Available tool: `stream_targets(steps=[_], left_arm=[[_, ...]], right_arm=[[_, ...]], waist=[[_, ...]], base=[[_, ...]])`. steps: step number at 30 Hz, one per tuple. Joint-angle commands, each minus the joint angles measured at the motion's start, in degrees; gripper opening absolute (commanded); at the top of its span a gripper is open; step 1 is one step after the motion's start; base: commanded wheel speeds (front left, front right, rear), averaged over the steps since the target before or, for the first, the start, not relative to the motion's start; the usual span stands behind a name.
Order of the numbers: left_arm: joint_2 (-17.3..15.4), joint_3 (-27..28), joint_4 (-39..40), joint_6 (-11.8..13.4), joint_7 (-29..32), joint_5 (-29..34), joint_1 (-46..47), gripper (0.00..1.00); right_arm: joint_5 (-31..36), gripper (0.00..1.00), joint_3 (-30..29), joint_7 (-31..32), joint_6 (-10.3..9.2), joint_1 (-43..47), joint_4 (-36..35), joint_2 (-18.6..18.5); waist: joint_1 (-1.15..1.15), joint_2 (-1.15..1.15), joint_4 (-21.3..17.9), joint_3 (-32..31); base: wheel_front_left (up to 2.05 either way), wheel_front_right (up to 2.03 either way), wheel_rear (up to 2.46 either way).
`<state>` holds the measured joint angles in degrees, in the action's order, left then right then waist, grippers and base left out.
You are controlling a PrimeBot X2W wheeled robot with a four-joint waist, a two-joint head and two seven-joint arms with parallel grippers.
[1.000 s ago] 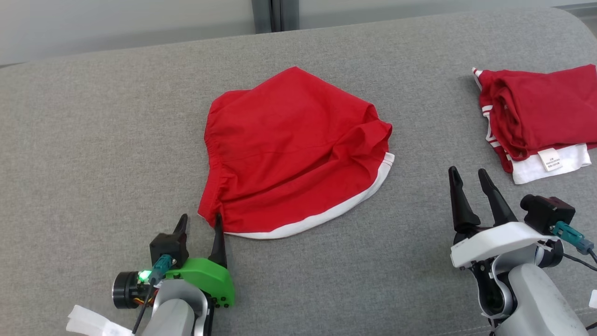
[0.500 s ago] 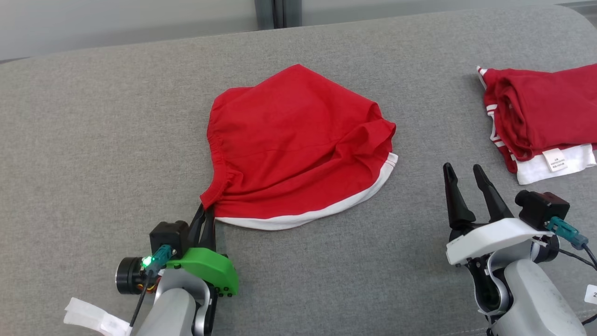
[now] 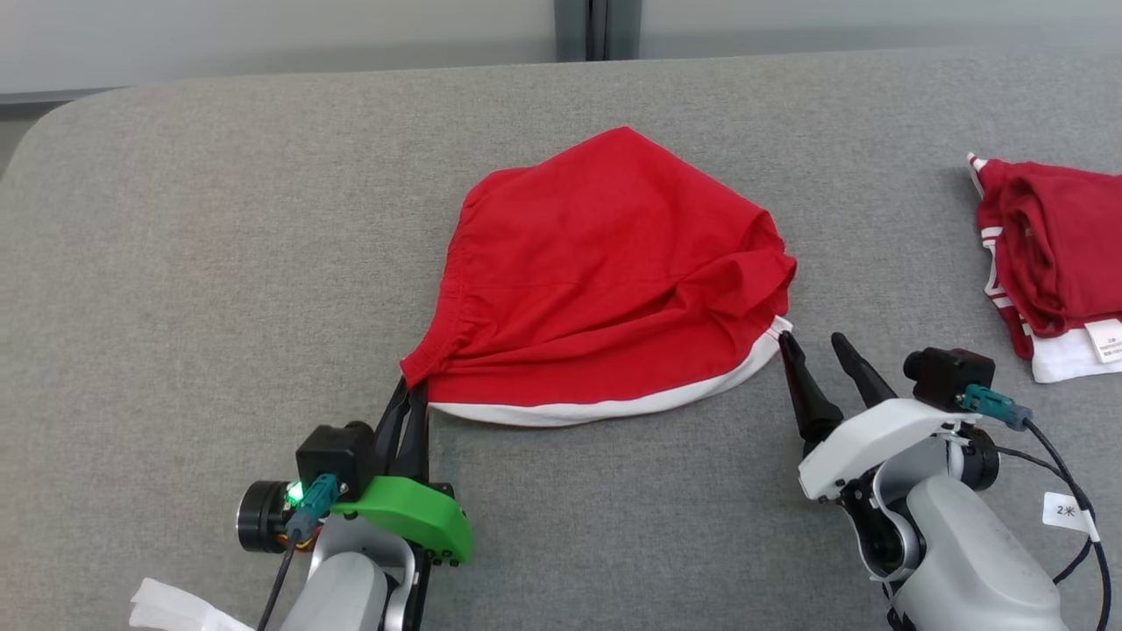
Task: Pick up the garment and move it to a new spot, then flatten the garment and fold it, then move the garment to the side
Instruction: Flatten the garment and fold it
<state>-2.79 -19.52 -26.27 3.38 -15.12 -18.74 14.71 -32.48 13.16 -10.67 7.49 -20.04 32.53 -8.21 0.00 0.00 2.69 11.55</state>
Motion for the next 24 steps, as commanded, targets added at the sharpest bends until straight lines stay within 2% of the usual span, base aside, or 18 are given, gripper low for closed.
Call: stream_targets(steps=[1, 16, 17, 18, 19, 24], left_arm=[[-0.2, -0.2, 0.3, 0.3, 0.0, -0.5, -0.5, 0.00], [-0.2, -1.7, 1.3, 0.6, 0.0, 0.1, -1.1, 0.00], [-0.2, -1.7, 1.3, 0.6, 0.0, 0.1, -1.1, 0.00], [-0.2, -1.7, 1.2, 0.6, 0.0, 0.1, -1.1, 0.00], [-0.2, -1.7, 1.1, 0.6, 0.0, 0.1, -1.1, 0.00], [-0.2, -1.5, 0.8, 0.6, 0.0, 0.0, -0.9, 0.00]], right_arm=[[-0.5, 1.00, 0.5, 0.1, 0.00, -0.9, 1.1, -0.3], [-3.8, 1.00, 5.6, -1.6, 0.00, -6.5, 10.1, -0.1], [-4.0, 0.73, 5.8, -1.8, 0.00, -6.7, 10.4, -0.1], [-4.4, 0.33, 6.2, -2.1, 0.00, -6.9, 10.7, -0.1], [-4.6, 0.00, 6.4, -2.2, 0.00, -7.2, 10.9, -0.2], [-5.4, 0.00, 7.6, -3.3, 0.00, -8.0, 11.6, -1.0]], waist=[[0.00, 0.00, 0.8, -0.1], [0.00, 0.00, 1.7, 0.2], [0.00, 0.00, 1.7, 0.2], [0.00, 0.00, 1.7, 0.2], [0.00, 0.00, 1.7, 0.2], [0.00, 0.00, 1.6, 0.3]], base=[[0.00, 0.00, 0.00], [0.00, 0.00, 0.00], [0.00, 0.00, 0.00], [0.00, 0.00, 0.00], [0.00, 0.00, 0.00], [0.00, 0.00, 0.00]])
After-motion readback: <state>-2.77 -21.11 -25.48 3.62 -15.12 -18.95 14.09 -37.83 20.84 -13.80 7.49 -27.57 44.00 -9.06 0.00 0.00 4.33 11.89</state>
